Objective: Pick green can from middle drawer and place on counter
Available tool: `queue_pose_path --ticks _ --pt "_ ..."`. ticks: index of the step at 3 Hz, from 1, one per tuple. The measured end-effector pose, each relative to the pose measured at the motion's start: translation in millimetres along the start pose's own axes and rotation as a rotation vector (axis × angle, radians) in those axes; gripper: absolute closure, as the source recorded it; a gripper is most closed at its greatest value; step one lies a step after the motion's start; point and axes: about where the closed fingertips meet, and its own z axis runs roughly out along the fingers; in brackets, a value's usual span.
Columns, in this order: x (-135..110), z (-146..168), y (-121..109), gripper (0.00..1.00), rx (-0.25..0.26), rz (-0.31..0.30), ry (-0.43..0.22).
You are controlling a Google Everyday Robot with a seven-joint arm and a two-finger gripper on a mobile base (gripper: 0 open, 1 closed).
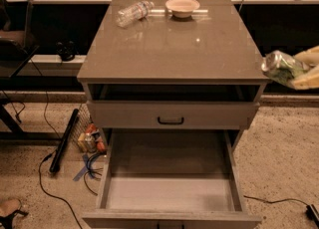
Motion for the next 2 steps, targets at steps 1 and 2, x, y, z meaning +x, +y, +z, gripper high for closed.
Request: queue_pose_path --ticks 1,2 --pt "-25 9 -13 1.00 0.012 -0.001 0.000" --pt "-53 22 -40 1.00 0.049 0.037 0.034"
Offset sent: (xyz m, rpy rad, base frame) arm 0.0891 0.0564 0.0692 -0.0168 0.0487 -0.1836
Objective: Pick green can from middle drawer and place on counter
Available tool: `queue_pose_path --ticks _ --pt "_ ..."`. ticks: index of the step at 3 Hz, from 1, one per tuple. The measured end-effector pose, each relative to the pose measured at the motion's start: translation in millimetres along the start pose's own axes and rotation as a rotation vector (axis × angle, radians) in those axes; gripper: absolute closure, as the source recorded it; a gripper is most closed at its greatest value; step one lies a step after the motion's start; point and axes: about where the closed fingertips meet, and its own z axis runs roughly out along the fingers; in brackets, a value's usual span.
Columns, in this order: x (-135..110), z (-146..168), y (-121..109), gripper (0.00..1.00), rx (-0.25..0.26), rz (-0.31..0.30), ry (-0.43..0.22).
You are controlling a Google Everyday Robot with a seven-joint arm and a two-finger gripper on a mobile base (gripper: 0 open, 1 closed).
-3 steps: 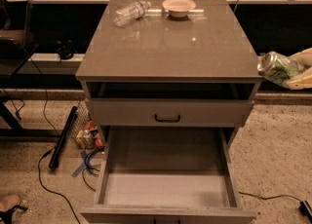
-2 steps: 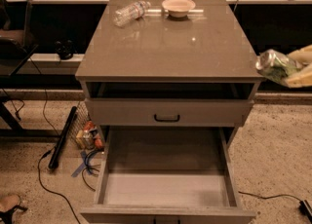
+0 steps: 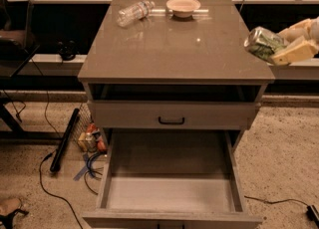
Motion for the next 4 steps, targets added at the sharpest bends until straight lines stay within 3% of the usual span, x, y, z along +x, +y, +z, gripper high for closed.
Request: queue_pose_path --ticks 1,2,3,4 --pt "-16 32 -20 1.00 0.021 0.103 0.061" --pt "-24 74 -28 1.00 -0.002 0.191 0.098" --pt "-35 127 -39 0.73 -0.040 0.264 0.132" --pt "-42 150 -47 0.51 -0.040 0.295 0.136"
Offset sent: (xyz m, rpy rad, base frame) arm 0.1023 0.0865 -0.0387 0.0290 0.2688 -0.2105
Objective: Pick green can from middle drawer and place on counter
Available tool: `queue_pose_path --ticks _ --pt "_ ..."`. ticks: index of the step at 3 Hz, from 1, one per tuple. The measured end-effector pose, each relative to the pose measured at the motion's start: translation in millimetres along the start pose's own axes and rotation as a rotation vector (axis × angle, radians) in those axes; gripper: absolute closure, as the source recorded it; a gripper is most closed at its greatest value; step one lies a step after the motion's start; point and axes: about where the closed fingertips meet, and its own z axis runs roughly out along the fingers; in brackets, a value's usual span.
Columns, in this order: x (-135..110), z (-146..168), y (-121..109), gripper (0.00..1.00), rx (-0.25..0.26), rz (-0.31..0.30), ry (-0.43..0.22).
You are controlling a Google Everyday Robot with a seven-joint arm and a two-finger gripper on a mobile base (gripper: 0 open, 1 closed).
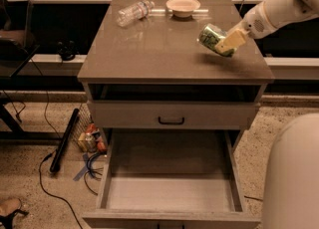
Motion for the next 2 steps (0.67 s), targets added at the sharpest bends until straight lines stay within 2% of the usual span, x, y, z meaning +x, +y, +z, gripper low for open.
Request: queue_pose_path --ticks 2 --pt "-27 37 -6 0.04 -0.017 0.025 -0.010"
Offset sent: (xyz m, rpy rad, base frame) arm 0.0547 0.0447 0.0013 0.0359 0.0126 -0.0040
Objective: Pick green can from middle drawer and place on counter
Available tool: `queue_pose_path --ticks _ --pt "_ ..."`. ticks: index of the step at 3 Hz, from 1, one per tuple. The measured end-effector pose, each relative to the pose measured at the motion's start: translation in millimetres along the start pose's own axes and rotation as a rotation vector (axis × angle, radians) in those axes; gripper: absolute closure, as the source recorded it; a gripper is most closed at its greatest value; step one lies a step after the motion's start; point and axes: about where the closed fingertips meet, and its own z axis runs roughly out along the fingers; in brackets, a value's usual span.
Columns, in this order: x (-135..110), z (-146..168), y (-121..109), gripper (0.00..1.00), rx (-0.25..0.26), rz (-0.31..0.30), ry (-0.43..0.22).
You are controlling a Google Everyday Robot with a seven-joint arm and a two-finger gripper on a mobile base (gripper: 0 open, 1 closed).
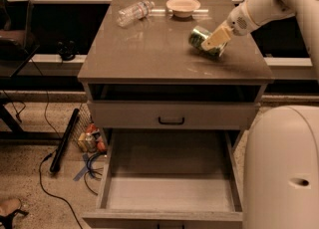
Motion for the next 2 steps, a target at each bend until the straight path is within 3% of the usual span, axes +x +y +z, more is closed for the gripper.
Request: queue_pose_path --ticks 1,2 --pt "-5 6 -4 0.00 -0.001 0.009 -0.013" --pt "10 -8 -17 0.00 0.022 0.055 -0.041"
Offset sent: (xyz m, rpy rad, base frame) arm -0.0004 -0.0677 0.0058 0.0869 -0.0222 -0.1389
